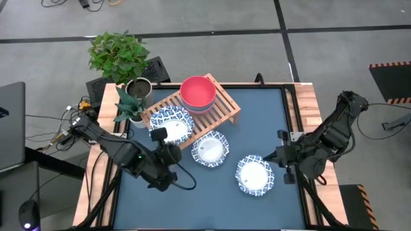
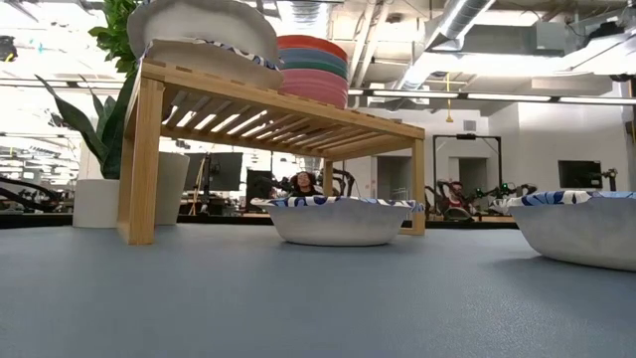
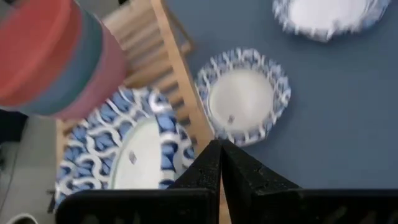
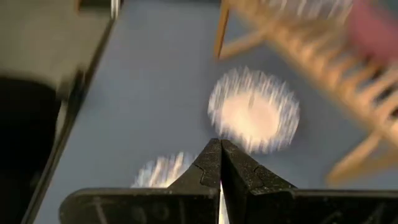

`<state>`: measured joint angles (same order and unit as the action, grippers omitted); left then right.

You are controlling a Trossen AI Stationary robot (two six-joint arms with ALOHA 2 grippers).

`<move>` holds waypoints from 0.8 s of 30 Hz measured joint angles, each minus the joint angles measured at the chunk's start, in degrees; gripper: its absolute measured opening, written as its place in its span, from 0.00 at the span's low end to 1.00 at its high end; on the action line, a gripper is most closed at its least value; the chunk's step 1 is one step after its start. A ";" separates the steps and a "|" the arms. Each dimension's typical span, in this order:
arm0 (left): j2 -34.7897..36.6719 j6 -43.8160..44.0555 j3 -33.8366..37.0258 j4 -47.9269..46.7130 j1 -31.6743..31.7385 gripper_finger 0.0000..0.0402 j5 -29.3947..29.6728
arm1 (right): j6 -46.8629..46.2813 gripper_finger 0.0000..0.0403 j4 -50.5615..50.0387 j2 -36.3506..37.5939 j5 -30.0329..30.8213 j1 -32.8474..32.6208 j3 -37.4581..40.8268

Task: Place and stack bowls onto a shelf
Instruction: Stack the white patterned bowl on top of the other white patterned bowl on the shelf

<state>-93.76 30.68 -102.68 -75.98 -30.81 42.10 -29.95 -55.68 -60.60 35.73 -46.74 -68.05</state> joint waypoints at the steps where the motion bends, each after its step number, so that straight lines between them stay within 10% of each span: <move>1: 0.02 0.03 -0.80 0.10 -0.50 0.00 1.55 | 2.16 0.06 3.20 -0.38 2.11 0.23 0.00; 14: 0.13 -0.08 -4.63 2.34 -7.33 0.00 27.86 | 43.58 0.06 54.66 -20.35 2.83 11.12 -0.02; 24: 0.13 -2.58 -4.63 3.78 -11.49 0.00 34.06 | 61.69 0.06 90.69 -38.15 -4.48 21.44 -0.02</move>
<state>-93.62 28.10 -107.31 -72.20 -42.30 76.16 31.74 35.01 -98.75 31.24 -25.31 -68.07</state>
